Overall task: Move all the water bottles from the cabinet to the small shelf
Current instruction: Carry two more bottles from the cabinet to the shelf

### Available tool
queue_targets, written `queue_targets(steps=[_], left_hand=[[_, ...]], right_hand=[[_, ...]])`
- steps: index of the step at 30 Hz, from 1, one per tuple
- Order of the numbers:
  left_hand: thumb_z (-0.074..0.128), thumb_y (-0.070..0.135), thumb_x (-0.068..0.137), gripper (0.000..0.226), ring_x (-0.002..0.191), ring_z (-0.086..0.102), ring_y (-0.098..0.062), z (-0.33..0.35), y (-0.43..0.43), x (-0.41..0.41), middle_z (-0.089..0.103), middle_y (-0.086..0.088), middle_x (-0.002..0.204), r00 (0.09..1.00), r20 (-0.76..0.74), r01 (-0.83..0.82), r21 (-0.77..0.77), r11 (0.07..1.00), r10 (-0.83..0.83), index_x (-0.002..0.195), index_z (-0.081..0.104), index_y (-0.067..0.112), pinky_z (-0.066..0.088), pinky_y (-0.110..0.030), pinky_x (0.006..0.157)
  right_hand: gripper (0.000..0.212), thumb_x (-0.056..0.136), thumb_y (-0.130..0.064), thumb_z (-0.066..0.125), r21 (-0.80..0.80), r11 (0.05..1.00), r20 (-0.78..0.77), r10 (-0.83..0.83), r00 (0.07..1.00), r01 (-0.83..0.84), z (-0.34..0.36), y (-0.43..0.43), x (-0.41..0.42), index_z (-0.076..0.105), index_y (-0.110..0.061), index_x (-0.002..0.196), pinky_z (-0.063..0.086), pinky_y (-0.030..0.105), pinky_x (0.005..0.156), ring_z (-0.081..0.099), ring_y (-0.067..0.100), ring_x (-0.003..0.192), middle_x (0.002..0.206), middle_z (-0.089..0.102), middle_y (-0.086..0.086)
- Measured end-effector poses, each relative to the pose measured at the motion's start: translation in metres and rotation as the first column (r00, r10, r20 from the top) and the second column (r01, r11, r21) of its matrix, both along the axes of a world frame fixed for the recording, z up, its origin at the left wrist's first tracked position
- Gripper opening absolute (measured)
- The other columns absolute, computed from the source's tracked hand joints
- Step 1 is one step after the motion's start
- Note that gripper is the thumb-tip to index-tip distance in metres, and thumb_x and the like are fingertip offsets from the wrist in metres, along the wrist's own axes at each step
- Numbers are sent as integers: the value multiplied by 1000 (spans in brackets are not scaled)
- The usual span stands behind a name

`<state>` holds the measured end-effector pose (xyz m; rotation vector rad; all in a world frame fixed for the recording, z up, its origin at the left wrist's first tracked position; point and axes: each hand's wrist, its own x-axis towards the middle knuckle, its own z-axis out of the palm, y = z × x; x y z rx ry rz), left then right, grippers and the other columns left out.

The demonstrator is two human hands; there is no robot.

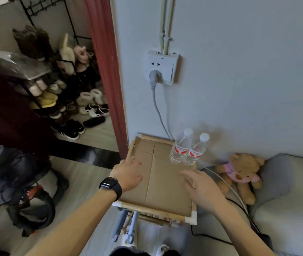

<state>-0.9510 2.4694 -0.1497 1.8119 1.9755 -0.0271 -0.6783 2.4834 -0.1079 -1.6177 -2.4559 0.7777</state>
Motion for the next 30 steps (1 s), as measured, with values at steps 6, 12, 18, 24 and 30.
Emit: queue_targets(steps=[6, 12, 18, 24, 30], left_hand=[[48, 48, 92, 50, 140, 30, -23, 40, -78, -54, 31, 6, 154, 959, -29, -270, 182, 945, 280, 140, 43, 35, 32, -42, 111], [53, 45, 91, 44, 137, 38, -24, 96, -231, -102, 45, 3, 147, 794, -134, -513, 375, 772, 593, 133, 54, 32, 35, -41, 110], [55, 42, 91, 42, 133, 43, -22, 148, -425, -111, 54, 5, 139, 503, -210, -711, 453, 539, 839, 131, 57, 30, 35, -40, 107], [51, 43, 92, 41, 136, 38, -19, 179, -649, -66, 51, 9, 141, 91, -214, -848, 495, 188, 973, 132, 54, 37, 30, -39, 112], [49, 48, 93, 42, 139, 33, -20, 186, -857, -2, 46, 10, 145, -230, -221, -862, 498, -93, 948, 134, 49, 43, 26, -38, 113]], right_hand=[[30, 102, -36, 46, 197, 926, -10, 330, 944, -322, 58, -1, -82, 62, -32, 127, 42, 30, 102, 52, 15, 126, 135, 58, -13], [35, 102, -38, 44, 307, 745, -31, 630, 776, -592, 95, -50, -181, 59, -30, 132, 37, 34, 111, 41, 15, 135, 139, 55, -11], [40, 97, -44, 44, 342, 524, -103, 846, 523, -781, 117, -180, -277, 65, -26, 126, 39, 41, 111, 50, 23, 130, 130, 64, -3], [52, 91, -57, 32, 368, 190, -82, 982, 171, -910, 147, -381, -341, 62, -34, 127, 37, 43, 112, 45, 20, 134, 134, 61, -8], [39, 100, -43, 47, 409, -131, -64, 983, -172, -903, 179, -601, -356, 56, -34, 136, 31, 35, 115, 35, 17, 139, 145, 50, -6]])
